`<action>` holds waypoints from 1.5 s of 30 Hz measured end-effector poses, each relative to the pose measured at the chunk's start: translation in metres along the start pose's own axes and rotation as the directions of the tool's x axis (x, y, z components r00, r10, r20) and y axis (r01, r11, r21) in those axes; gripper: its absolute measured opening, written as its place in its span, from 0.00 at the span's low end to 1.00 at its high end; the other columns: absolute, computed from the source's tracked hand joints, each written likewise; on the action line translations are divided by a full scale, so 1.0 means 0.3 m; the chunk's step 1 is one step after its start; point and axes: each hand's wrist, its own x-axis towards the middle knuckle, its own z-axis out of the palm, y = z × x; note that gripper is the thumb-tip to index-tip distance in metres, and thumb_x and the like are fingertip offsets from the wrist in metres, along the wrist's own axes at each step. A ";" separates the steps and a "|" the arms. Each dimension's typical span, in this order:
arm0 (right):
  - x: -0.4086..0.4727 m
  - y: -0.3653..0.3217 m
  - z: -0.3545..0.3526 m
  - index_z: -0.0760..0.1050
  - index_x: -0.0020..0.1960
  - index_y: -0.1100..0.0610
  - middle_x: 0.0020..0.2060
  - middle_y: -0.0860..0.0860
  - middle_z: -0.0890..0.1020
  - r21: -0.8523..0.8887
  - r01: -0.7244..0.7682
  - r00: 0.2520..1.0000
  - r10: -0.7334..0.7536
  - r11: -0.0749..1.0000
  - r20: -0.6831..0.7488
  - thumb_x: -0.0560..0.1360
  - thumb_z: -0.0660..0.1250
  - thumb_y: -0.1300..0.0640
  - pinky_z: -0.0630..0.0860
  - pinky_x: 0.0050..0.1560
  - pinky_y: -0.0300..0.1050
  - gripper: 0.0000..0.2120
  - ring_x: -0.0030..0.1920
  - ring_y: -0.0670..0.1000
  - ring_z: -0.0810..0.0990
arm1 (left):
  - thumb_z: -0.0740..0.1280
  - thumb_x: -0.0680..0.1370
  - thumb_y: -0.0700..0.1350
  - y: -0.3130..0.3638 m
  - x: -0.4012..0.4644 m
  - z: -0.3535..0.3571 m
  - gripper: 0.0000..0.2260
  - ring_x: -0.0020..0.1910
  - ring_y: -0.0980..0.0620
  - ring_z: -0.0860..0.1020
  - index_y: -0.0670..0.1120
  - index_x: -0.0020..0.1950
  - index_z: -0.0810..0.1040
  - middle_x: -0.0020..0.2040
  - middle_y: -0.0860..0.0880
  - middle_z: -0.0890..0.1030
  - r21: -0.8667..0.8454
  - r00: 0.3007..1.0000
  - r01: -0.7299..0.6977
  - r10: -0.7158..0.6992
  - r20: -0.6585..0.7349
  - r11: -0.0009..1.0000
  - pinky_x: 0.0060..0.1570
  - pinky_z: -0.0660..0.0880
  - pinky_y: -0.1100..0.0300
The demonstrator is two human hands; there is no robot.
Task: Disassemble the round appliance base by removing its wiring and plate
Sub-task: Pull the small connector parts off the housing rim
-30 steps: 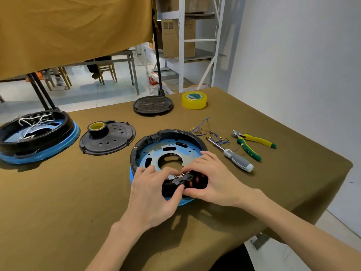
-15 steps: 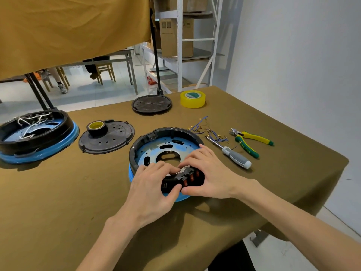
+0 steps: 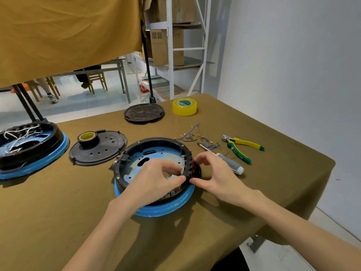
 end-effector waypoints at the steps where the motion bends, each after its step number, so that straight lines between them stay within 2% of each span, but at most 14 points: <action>1: -0.005 0.001 0.009 0.74 0.57 0.46 0.53 0.37 0.78 0.019 -0.025 0.999 0.026 1.000 -0.027 0.72 0.77 0.47 0.69 0.59 0.29 0.18 0.59 0.40 0.76 | 0.74 0.75 0.58 -0.001 0.011 0.003 0.15 0.48 0.71 0.80 0.55 0.59 0.86 0.48 0.64 0.85 -0.008 1.000 0.010 -0.010 0.000 1.000 0.50 0.78 0.70; 4: -0.004 0.004 0.018 0.78 0.50 0.43 0.53 0.39 0.81 -0.004 -0.030 0.998 0.030 1.000 -0.055 0.74 0.76 0.51 0.72 0.59 0.32 0.09 0.58 0.39 0.78 | 0.75 0.75 0.54 -0.004 0.016 0.027 0.06 0.45 0.72 0.80 0.61 0.51 0.86 0.40 0.70 0.83 -0.074 0.998 0.031 -0.035 -0.050 0.997 0.44 0.75 0.74; 7: 0.013 0.002 0.019 0.82 0.55 0.45 0.59 0.38 0.82 0.038 -0.039 0.999 0.038 0.999 0.035 0.77 0.74 0.55 0.68 0.68 0.32 0.09 0.65 0.35 0.75 | 0.74 0.77 0.49 0.000 -0.006 0.052 0.12 0.44 0.71 0.81 0.69 0.52 0.82 0.43 0.74 0.81 -0.104 1.000 -0.014 0.012 -0.027 0.994 0.43 0.77 0.73; 12: 0.045 0.007 0.014 0.82 0.59 0.52 0.66 0.44 0.79 0.081 -0.036 0.996 0.029 0.996 0.087 0.79 0.71 0.60 0.66 0.74 0.40 0.11 0.70 0.39 0.73 | 0.75 0.76 0.49 -0.003 0.007 0.054 0.18 0.45 0.67 0.83 0.53 0.66 0.82 0.52 0.66 0.82 -0.138 0.997 0.073 -0.071 0.015 0.988 0.54 0.80 0.60; 15: 0.060 0.010 0.003 0.82 0.60 0.53 0.64 0.47 0.81 0.065 -0.016 0.992 0.007 0.998 0.126 0.79 0.70 0.60 0.70 0.71 0.43 0.11 0.67 0.42 0.75 | 0.74 0.78 0.48 -0.002 0.011 0.058 0.18 0.45 0.70 0.81 0.53 0.67 0.81 0.48 0.71 0.79 -0.140 0.999 0.052 -0.051 0.011 0.989 0.50 0.78 0.65; 18: 0.060 0.015 0.007 0.80 0.60 0.54 0.60 0.46 0.81 0.040 0.016 0.991 -0.021 0.999 0.131 0.80 0.69 0.59 0.72 0.70 0.44 0.10 0.67 0.43 0.75 | 0.73 0.79 0.47 -0.010 0.005 0.075 0.19 0.47 0.69 0.82 0.53 0.70 0.79 0.56 0.69 0.81 -0.135 1.000 0.016 -0.019 -0.020 0.991 0.51 0.79 0.68; 21: 0.055 0.019 0.013 0.78 0.60 0.52 0.58 0.46 0.79 0.016 0.018 0.991 -0.020 1.000 0.135 0.80 0.68 0.58 0.73 0.68 0.47 0.08 0.66 0.44 0.76 | 0.73 0.79 0.46 -0.022 0.004 0.075 0.16 0.44 0.70 0.82 0.57 0.65 0.79 0.41 0.82 0.75 -0.138 1.000 0.013 -0.015 -0.014 0.990 0.41 0.74 0.78; 23: 0.054 0.019 0.012 0.77 0.59 0.52 0.58 0.46 0.78 0.003 0.038 0.991 -0.038 0.999 0.130 0.81 0.68 0.58 0.74 0.66 0.46 0.08 0.64 0.44 0.76 | 0.73 0.78 0.46 -0.024 0.007 0.073 0.14 0.43 0.68 0.82 0.61 0.61 0.79 0.40 0.83 0.74 -0.146 1.000 0.012 -0.013 -0.005 0.989 0.40 0.72 0.79; 30: 0.068 0.025 0.009 0.79 0.57 0.53 0.58 0.44 0.75 0.026 0.052 0.989 -0.055 0.998 0.137 0.80 0.70 0.57 0.72 0.64 0.36 0.06 0.61 0.42 0.75 | 0.74 0.78 0.48 -0.007 0.009 0.073 0.13 0.43 0.71 0.81 0.66 0.55 0.78 0.39 0.74 0.81 -0.145 0.998 0.050 -0.054 -0.023 0.988 0.40 0.68 0.82; 34: 0.108 0.044 -0.046 0.79 0.56 0.49 0.56 0.44 0.77 0.038 -0.005 1.000 0.004 0.999 0.027 0.76 0.73 0.55 0.70 0.63 0.34 0.10 0.59 0.41 0.76 | 0.72 0.80 0.52 0.013 0.021 0.082 0.21 0.47 0.73 0.78 0.53 0.73 0.76 0.62 0.58 0.78 -0.034 0.998 0.047 -0.048 -0.044 0.998 0.41 0.71 0.79; 37: 0.151 0.070 -0.056 0.75 0.64 0.54 0.58 0.51 0.77 -0.349 -0.214 0.973 0.167 0.912 -0.161 0.78 0.68 0.53 0.75 0.61 0.48 0.15 0.59 0.51 0.77 | 0.68 0.82 0.54 0.039 0.029 0.094 0.24 0.61 0.61 0.77 0.49 0.77 0.72 0.71 0.53 0.75 0.076 0.997 0.044 -0.039 -0.060 0.996 0.60 0.74 0.65; 40: 0.148 0.094 -0.026 0.69 0.70 0.58 0.63 0.58 0.76 -0.777 -0.297 0.937 0.326 0.555 -0.125 0.81 0.64 0.48 0.72 0.63 0.52 0.22 0.63 0.59 0.75 | 0.64 0.83 0.58 0.044 0.041 0.077 0.25 0.68 0.54 0.74 0.51 0.78 0.70 0.71 0.54 0.74 0.210 1.000 0.022 -0.018 -0.022 0.977 0.65 0.72 0.58; 43: 0.127 0.092 -0.030 0.71 0.67 0.59 0.63 0.57 0.76 -0.835 -0.243 0.939 0.335 0.494 -0.076 0.83 0.62 0.55 0.72 0.61 0.50 0.15 0.61 0.58 0.76 | 0.62 0.82 0.61 0.017 0.052 0.034 0.23 0.63 0.59 0.76 0.55 0.75 0.73 0.67 0.58 0.78 0.166 0.999 0.013 -0.018 0.030 0.986 0.63 0.73 0.59; 45: 0.115 0.077 -0.061 0.71 0.64 0.58 0.61 0.55 0.74 -0.754 -0.278 0.947 0.299 0.595 -0.113 0.84 0.59 0.55 0.74 0.51 0.48 0.11 0.55 0.57 0.79 | 0.63 0.82 0.59 0.002 0.055 0.024 0.21 0.57 0.65 0.77 0.56 0.74 0.74 0.62 0.61 0.80 0.107 0.999 0.004 -0.009 0.047 0.994 0.56 0.72 0.66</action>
